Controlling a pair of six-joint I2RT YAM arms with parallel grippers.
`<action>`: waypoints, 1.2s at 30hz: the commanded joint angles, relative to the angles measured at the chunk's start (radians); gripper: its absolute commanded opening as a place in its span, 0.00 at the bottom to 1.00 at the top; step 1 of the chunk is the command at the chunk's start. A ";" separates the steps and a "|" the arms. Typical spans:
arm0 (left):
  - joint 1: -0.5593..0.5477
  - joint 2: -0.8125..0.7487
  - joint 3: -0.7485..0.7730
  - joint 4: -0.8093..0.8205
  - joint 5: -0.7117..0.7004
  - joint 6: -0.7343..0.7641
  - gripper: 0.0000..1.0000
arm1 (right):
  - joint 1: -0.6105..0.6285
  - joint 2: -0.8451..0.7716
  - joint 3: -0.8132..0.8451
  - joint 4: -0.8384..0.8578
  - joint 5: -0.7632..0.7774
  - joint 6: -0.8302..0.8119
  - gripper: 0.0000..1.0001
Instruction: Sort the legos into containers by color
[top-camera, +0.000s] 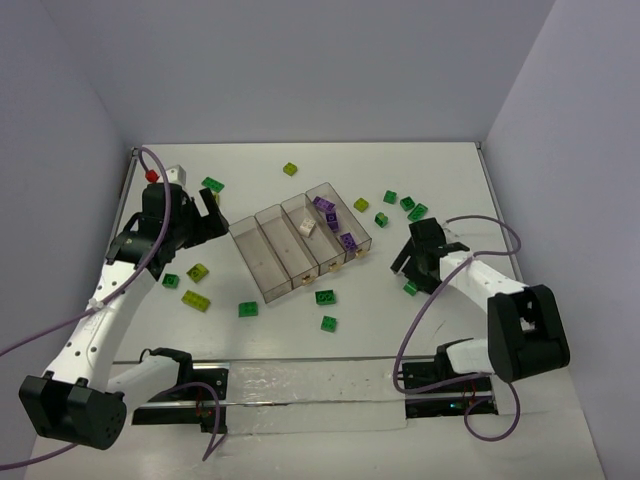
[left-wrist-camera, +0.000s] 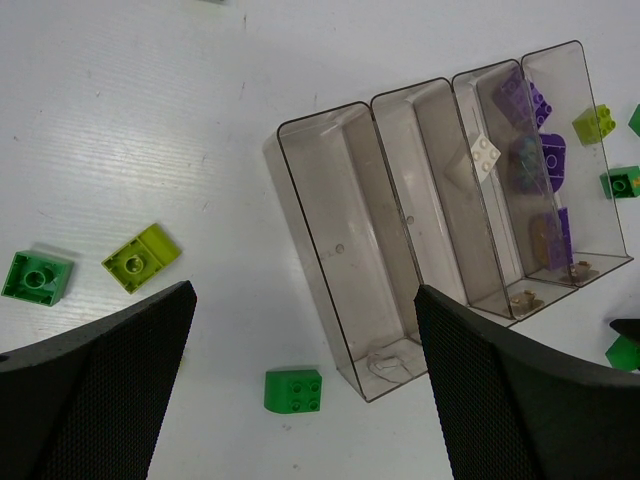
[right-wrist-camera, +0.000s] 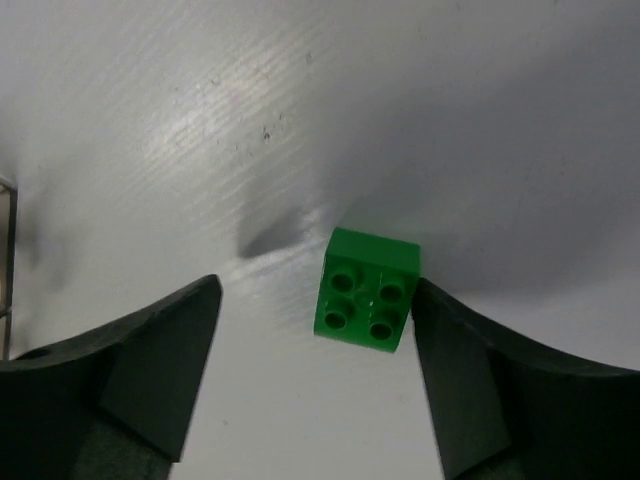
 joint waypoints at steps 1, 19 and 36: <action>-0.004 -0.022 0.047 0.027 0.009 -0.005 0.99 | 0.023 0.071 0.042 0.006 0.111 -0.006 0.72; -0.004 -0.026 0.053 0.015 -0.003 -0.002 0.99 | 0.163 -0.081 0.348 -0.087 0.023 -0.106 0.22; -0.004 -0.043 0.075 -0.027 -0.047 -0.014 0.99 | 0.559 0.610 1.145 -0.156 0.043 -0.221 0.25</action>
